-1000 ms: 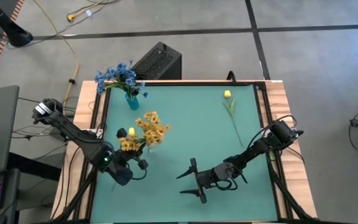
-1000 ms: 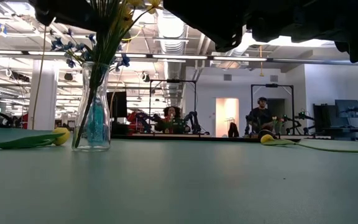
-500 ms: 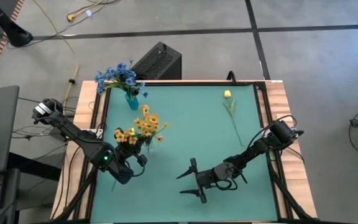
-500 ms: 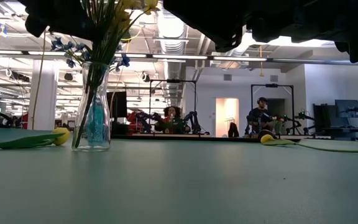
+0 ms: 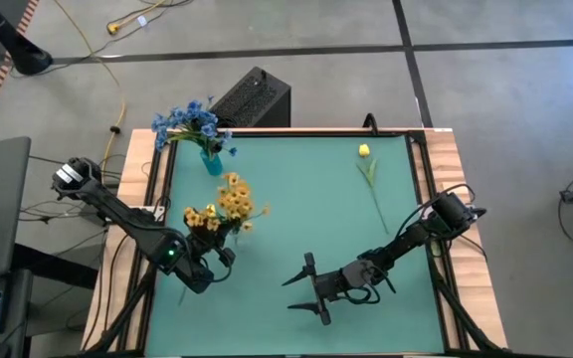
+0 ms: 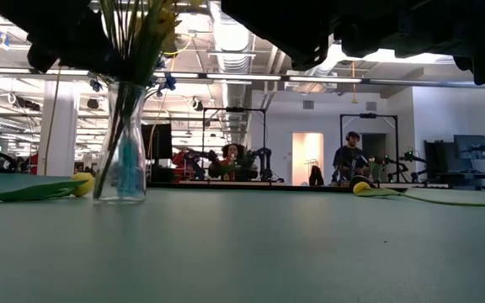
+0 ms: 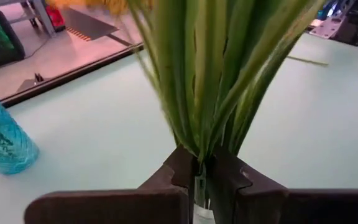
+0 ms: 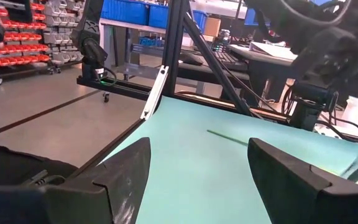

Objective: Sort flowers into vase by color
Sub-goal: Put the yellow flowers into the transparent vase, then put the left yellow flower into the transparent vase

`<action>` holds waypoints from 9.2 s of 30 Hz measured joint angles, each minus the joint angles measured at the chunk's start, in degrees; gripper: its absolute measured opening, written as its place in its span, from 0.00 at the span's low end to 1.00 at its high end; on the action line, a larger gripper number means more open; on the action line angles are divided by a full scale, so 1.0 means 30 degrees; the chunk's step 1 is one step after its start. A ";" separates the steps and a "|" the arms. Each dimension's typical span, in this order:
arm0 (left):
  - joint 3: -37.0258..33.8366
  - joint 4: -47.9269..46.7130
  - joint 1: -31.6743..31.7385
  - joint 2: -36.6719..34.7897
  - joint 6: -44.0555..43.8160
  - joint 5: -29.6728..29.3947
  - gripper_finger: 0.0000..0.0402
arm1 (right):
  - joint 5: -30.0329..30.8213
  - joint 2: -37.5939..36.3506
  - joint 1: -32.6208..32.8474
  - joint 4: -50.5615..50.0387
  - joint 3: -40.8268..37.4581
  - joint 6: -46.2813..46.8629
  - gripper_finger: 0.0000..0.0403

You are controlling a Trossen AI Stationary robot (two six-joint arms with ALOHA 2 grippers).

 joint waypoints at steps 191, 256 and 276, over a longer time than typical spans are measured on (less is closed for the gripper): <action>0.6877 -1.7171 -0.0495 -0.2047 -0.2349 0.2933 0.00 | -0.0007 0.0007 -0.0627 -0.1246 -0.0007 0.1989 0.74; 1.1314 1.0455 -0.2885 -0.1864 2.8681 -0.1897 0.00 | -0.0007 0.0007 -0.0627 -0.1406 -0.0007 0.2004 0.74; 1.0018 1.4179 -0.3477 -0.0557 2.9987 0.9063 0.00 | -0.0007 0.0007 -0.0626 -0.1458 -0.0007 0.2011 0.74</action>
